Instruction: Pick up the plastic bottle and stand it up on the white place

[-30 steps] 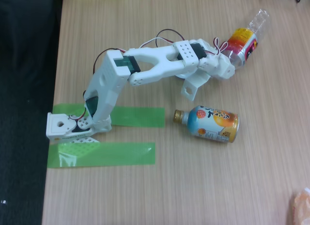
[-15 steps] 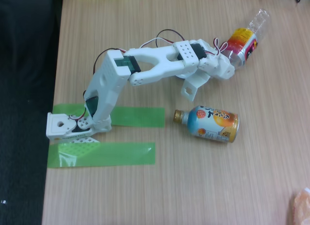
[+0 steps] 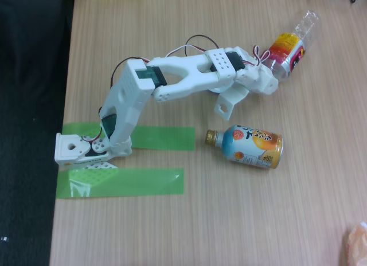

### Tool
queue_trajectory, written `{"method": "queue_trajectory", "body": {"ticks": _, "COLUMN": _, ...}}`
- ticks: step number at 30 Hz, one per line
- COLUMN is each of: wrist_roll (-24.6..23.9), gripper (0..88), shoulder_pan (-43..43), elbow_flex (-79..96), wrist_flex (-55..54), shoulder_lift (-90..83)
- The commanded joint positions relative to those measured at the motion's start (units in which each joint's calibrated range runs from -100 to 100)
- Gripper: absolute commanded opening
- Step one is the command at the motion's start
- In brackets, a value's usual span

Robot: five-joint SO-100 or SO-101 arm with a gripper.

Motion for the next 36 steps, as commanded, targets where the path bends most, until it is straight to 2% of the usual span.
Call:
{"method": "queue_trajectory", "body": {"ticks": 1, "wrist_roll": -0.10, "gripper": 31.4, "shoulder_pan": 0.52, "elbow_flex": -1.63, "wrist_flex": 0.26, "shoulder_lift": -0.18}}
{"method": "queue_trajectory", "body": {"ticks": 5, "wrist_roll": -0.04, "gripper": 30.7, "shoulder_pan": 0.52, "elbow_flex": -1.00, "wrist_flex": 0.26, "shoulder_lift": -0.18}}
{"method": "queue_trajectory", "body": {"ticks": 10, "wrist_roll": 0.06, "gripper": 19.3, "shoulder_pan": 0.52, "elbow_flex": 1.08, "wrist_flex": 0.26, "shoulder_lift": -0.27}}
{"method": "queue_trajectory", "body": {"ticks": 13, "wrist_roll": 0.06, "gripper": 15.8, "shoulder_pan": 0.52, "elbow_flex": 1.17, "wrist_flex": 0.26, "shoulder_lift": -0.27}}
{"method": "queue_trajectory", "body": {"ticks": 36, "wrist_roll": -0.10, "gripper": 15.4, "shoulder_pan": 0.52, "elbow_flex": 0.36, "wrist_flex": 0.34, "shoulder_lift": -1.19}}
